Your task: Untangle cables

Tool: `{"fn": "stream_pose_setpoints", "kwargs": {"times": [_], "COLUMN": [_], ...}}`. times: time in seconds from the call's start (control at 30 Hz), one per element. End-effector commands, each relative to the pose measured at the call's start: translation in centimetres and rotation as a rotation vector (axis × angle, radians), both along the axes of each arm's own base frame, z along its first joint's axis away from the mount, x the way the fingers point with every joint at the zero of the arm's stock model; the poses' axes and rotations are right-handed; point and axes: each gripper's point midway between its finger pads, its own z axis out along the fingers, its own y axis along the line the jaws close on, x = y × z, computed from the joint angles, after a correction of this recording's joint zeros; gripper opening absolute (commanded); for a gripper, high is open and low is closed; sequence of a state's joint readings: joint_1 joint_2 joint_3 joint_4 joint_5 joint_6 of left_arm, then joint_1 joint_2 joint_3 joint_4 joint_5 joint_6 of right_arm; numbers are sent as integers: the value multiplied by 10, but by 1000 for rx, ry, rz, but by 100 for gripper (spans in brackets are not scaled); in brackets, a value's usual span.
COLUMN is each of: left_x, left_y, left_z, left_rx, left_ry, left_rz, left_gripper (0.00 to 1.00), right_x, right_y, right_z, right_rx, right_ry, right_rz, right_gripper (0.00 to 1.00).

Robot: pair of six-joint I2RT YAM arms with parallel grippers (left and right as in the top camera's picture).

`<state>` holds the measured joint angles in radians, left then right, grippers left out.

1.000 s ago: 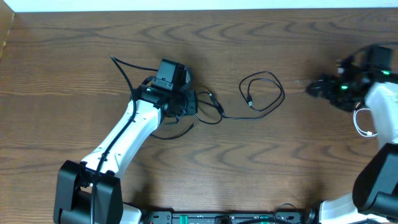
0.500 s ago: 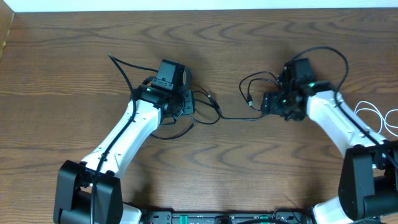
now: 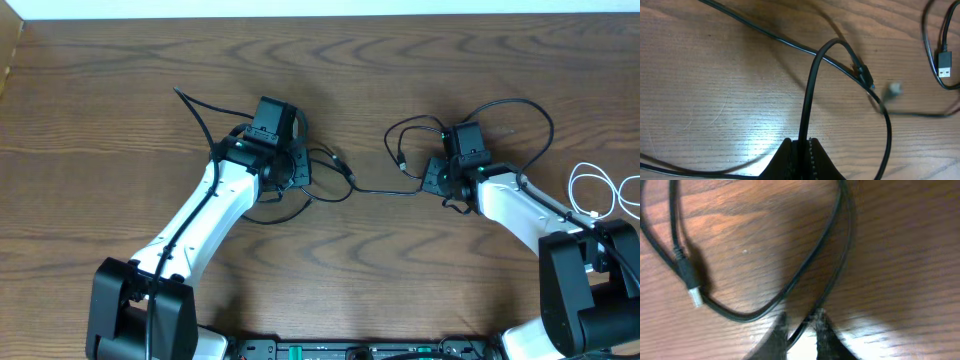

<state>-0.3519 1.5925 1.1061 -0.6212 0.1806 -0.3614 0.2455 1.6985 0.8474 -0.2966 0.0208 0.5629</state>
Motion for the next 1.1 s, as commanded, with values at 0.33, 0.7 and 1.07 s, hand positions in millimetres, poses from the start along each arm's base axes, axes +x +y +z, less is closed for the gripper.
{"fn": "stream_pose_setpoints", "kwargs": {"times": [0.33, 0.7, 1.07], "left_x": [3, 3, 4], "left_y": [1, 1, 0], "left_z": [3, 3, 3], "left_rx": [14, 13, 11], "left_ry": [-14, -15, -18], "left_rz": [-9, -9, -9], "left_gripper": [8, 9, 9], "right_x": [23, 37, 1], "right_y": [-191, -291, -324], "right_z": [100, 247, 230], "right_rx": [-264, -394, -361], "right_ry": [-3, -247, -157], "right_rz": [-278, -476, -620], "right_gripper": [1, 1, 38]}}
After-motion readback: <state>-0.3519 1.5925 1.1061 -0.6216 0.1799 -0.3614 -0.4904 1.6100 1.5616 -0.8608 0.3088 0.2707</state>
